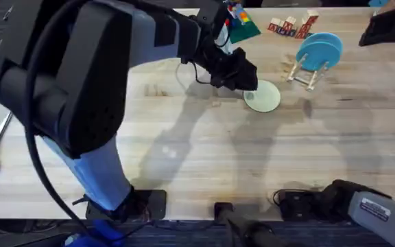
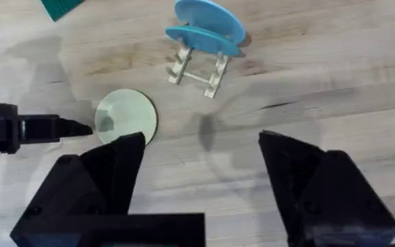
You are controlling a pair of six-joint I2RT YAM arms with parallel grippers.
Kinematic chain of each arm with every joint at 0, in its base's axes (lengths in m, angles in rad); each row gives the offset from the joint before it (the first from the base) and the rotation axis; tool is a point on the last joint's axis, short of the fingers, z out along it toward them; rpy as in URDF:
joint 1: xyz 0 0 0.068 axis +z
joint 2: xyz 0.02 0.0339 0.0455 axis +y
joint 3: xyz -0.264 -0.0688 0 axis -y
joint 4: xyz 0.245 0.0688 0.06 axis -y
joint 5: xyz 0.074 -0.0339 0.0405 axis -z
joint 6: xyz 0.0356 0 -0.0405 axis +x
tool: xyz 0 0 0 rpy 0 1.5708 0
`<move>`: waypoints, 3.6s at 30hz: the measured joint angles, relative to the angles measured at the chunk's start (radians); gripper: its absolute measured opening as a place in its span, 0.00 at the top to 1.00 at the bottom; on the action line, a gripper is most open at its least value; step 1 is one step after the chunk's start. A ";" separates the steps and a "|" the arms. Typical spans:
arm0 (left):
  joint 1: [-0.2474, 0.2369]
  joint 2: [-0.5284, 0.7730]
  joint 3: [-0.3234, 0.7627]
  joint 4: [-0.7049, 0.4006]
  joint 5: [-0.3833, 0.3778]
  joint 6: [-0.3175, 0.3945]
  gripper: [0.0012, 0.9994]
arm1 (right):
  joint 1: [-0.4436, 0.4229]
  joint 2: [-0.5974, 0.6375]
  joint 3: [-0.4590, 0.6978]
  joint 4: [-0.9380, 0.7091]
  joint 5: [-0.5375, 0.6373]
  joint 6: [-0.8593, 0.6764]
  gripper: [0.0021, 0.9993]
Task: Pick up the plates from the table one by one and place each into a slot on the dish rack.
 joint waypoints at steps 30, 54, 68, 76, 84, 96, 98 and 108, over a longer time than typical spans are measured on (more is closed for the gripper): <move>0.001 0.137 0.000 0.019 0.031 0.003 0.96 | 0.000 0.000 0.000 -0.021 -0.001 0.000 0.00; 0.001 0.137 0.000 0.019 0.031 0.003 0.96 | 0.002 0.196 0.001 -0.140 -0.280 0.086 0.00; 0.001 0.137 0.000 0.022 0.031 0.003 0.96 | 0.055 0.282 -0.174 -0.013 -0.365 0.072 0.00; 0.001 0.137 0.000 0.026 0.031 0.003 0.96 | 0.060 0.282 -0.287 0.146 -0.387 0.111 0.00; 0.001 0.137 0.000 0.026 0.031 0.003 0.96 | 0.130 0.282 -0.396 0.308 -0.398 0.172 0.00; 0.001 0.137 0.000 0.026 0.031 0.008 0.96 | 0.224 0.282 -0.442 0.425 -0.337 0.240 0.00; 0.001 0.137 0.000 0.026 0.031 0.011 0.96 | 0.234 0.282 -0.443 0.444 -0.326 0.246 0.00; 0.000 0.137 0.000 0.026 0.031 0.018 0.96 | 0.263 0.282 -0.467 0.503 -0.250 0.281 0.00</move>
